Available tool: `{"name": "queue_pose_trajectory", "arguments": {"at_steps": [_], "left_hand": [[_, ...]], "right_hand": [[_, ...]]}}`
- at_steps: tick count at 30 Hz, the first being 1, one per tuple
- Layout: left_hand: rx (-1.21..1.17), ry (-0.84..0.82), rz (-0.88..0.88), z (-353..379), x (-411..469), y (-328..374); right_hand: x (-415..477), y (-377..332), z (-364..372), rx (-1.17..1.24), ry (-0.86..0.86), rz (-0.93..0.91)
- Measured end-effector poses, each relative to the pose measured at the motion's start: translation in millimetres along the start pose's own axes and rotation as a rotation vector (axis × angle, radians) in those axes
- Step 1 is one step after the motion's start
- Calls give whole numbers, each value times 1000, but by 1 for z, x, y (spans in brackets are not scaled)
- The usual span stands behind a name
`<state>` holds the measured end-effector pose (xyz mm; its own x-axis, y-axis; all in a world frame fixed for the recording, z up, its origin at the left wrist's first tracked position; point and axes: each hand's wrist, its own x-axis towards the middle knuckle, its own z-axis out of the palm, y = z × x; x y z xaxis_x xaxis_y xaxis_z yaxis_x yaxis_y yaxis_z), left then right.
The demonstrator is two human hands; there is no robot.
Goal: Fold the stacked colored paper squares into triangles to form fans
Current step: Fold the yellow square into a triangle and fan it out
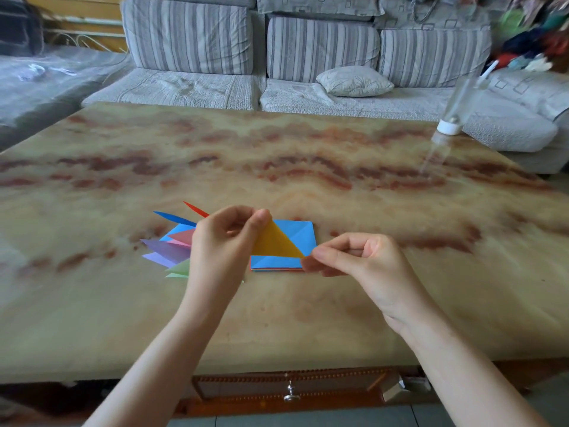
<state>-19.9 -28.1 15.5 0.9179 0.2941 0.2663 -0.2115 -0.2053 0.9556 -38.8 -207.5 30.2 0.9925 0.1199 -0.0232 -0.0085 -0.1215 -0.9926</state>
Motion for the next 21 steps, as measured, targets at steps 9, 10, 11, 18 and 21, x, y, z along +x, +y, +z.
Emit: {"name": "queue_pose_trajectory", "arguments": {"at_steps": [9,10,11,18,21], "left_hand": [[4,-82,44,11,-12,3],[-1,-87,44,12,-13,3],[-3,-93,42,13,-15,3],[69,-40,35,3,-7,-2],[171,-30,51,1,-8,-2]], "right_hand": [[5,3,13,5,2,-32],[5,4,14,-4,3,-35],[5,5,14,-9,2,-38],[4,6,14,-32,-47,-31],[3,8,15,-57,-59,-37]]}}
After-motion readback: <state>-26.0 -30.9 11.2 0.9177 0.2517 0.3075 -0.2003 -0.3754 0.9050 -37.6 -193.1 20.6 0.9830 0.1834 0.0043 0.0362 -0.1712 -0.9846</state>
